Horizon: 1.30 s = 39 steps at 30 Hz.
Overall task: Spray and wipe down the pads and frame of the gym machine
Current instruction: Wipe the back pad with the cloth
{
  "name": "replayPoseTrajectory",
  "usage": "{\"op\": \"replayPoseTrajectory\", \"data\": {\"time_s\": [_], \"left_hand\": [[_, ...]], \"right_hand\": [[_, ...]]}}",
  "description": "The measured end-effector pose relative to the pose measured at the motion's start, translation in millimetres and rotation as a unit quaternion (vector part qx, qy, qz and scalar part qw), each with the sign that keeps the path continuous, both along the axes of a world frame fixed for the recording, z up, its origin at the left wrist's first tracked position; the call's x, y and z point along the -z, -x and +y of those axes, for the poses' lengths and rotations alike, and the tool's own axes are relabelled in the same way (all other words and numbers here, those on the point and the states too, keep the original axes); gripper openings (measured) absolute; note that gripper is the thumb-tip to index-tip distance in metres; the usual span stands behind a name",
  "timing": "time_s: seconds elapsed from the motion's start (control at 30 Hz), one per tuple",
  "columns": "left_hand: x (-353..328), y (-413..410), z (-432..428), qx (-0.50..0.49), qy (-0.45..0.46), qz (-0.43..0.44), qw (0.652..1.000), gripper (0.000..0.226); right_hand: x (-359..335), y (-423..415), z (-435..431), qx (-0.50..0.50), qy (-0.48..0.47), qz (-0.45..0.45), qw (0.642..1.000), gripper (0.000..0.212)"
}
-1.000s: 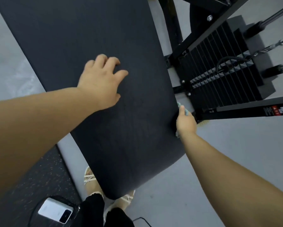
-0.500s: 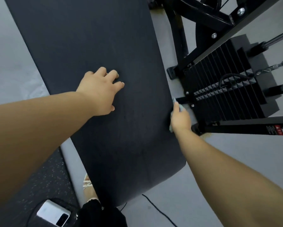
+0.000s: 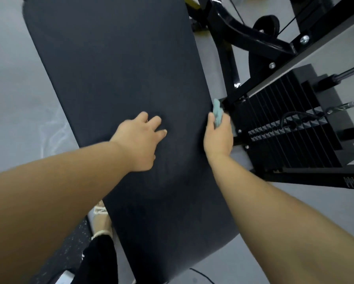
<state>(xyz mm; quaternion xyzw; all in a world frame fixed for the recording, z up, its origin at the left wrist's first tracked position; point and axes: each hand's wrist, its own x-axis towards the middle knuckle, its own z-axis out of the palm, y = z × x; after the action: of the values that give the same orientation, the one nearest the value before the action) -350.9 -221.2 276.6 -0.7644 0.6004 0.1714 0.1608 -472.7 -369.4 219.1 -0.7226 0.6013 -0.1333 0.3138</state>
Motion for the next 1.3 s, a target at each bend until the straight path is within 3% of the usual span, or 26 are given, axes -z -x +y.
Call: {"op": "replayPoseTrajectory", "data": {"time_s": [0.1, 0.2, 0.37, 0.6, 0.67, 0.73, 0.83, 0.87, 0.97, 1.07, 1.13, 1.23, 1.3], "left_hand": [[-6, -15, -8, -0.027, 0.027, 0.084, 0.996, 0.053], [-12, -41, -24, -0.057, 0.069, 0.150, 0.985, 0.043], [-23, -111, -55, -0.082, 0.164, 0.140, 0.973, 0.038], [-38, -216, -76, -0.207, 0.260, 0.144, 0.932, 0.034], [-43, -236, -86, -0.275, 0.282, 0.154, 0.906, 0.030], [-47, -255, -96, -0.381, 0.319, 0.170, 0.851, 0.029], [-50, -274, -109, -0.542, 0.367, 0.205, 0.728, 0.061], [-49, -277, -112, -0.565, 0.373, 0.217, 0.704, 0.074], [-49, -280, -122, -0.561, 0.374, 0.248, 0.696, 0.108], [-51, -287, -137, -0.542, 0.388, 0.238, 0.706, 0.120], [-50, -293, -147, -0.553, 0.384, 0.265, 0.691, 0.121], [-50, -295, -154, -0.580, 0.409, 0.336, 0.620, 0.106], [-49, -291, -152, -0.571, 0.433, 0.337, 0.611, 0.093]], "right_hand": [[-6, 1, -5, 0.051, -0.054, 0.053, 0.996, 0.034], [-13, -49, -18, 0.088, -0.032, 0.044, 0.995, 0.035], [-29, -146, -41, 0.120, 0.022, -0.011, 0.992, 0.027], [-53, -234, -74, 0.104, 0.040, 0.006, 0.994, 0.028], [-60, -253, -75, 0.102, 0.042, 0.043, 0.993, 0.036], [-60, -267, -74, 0.110, 0.057, 0.076, 0.989, 0.040], [-52, -270, -72, 0.122, 0.095, 0.092, 0.984, 0.043], [-51, -271, -71, 0.125, 0.099, 0.092, 0.983, 0.043], [-48, -272, -73, 0.132, 0.107, 0.094, 0.981, 0.042], [-45, -272, -73, 0.133, 0.115, 0.091, 0.980, 0.041], [-44, -270, -73, 0.130, 0.115, 0.094, 0.980, 0.041], [-47, -268, -77, 0.117, 0.097, 0.089, 0.984, 0.044], [-50, -263, -80, 0.097, 0.069, 0.073, 0.990, 0.042]]}}
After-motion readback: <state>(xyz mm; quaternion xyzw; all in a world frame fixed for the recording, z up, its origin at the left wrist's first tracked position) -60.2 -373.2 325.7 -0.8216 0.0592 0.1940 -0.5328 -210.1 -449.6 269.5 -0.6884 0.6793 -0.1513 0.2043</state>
